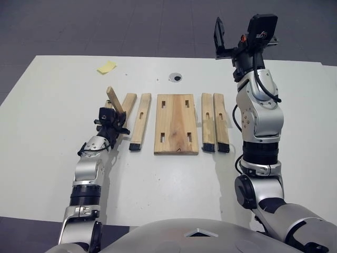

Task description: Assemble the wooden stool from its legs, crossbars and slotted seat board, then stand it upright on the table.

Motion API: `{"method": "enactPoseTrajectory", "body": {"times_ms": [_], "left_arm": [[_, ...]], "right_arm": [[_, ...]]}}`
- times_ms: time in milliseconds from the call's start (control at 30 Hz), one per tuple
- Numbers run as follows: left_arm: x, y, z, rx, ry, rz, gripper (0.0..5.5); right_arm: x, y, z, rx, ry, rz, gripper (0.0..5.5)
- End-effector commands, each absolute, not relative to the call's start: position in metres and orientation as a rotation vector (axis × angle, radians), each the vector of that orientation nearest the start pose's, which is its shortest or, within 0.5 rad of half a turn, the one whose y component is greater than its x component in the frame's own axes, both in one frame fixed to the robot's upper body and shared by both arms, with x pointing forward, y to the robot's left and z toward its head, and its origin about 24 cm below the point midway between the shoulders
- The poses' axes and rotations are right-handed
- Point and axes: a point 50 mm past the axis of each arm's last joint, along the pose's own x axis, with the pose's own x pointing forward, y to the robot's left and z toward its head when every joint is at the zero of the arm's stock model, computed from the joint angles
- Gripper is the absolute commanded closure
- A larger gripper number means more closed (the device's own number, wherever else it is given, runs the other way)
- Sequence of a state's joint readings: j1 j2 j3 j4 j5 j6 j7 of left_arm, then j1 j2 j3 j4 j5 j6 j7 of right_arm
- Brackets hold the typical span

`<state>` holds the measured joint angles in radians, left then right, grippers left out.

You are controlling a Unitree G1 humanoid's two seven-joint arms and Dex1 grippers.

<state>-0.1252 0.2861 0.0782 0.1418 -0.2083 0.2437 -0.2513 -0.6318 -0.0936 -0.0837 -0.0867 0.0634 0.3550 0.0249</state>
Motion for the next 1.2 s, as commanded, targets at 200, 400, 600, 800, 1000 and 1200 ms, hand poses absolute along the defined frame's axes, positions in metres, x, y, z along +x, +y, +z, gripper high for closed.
{"method": "enactPoseTrajectory", "body": {"times_ms": [200,400,600,800,1000,1200], "left_arm": [[0.274,0.211,0.028,-0.011,0.277,-0.134,2.58],[0.275,0.22,0.07,-0.288,0.113,-0.208,1.56],[0.272,0.235,0.104,-0.393,0.024,-0.308,0.64],[0.262,0.251,0.139,-0.402,-0.076,-0.419,0.13],[0.263,0.28,0.221,-0.465,-0.473,-0.375,0.13],[0.32,0.247,0.265,-0.331,-0.652,-0.147,0.13]], "right_arm": [[0.338,-0.137,0.217,-0.034,-0.363,0.111,0.1],[0.337,-0.143,0.216,-0.042,-0.367,0.087,0.1],[0.338,-0.146,0.215,-0.041,-0.367,0.077,0.1],[0.337,-0.146,0.213,-0.035,-0.365,0.071,0.1],[0.336,-0.147,0.21,-0.027,-0.356,0.064,0.1],[0.335,-0.143,0.202,0.003,-0.327,0.067,0.1]]}}
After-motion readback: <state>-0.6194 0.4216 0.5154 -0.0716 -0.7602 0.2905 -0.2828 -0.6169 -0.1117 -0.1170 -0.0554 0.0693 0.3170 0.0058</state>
